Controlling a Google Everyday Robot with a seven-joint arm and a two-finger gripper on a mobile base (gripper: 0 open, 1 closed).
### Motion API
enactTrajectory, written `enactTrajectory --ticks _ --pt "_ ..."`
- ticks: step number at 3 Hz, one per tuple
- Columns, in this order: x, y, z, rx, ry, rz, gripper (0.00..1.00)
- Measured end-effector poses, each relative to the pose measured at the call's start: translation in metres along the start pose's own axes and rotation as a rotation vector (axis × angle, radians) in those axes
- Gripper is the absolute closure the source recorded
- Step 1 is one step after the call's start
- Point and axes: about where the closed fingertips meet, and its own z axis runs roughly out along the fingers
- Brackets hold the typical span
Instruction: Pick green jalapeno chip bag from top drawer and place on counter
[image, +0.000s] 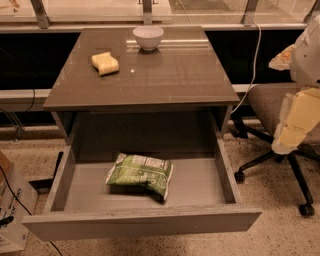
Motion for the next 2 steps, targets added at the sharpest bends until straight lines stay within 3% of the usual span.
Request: enactTrajectory --ticks 1,2 --pt "-0.001 0.000 0.000 0.003 -0.002 0.000 0.00" --pt "-0.003 -0.003 0.016 0.001 -0.055 0.006 0.00"
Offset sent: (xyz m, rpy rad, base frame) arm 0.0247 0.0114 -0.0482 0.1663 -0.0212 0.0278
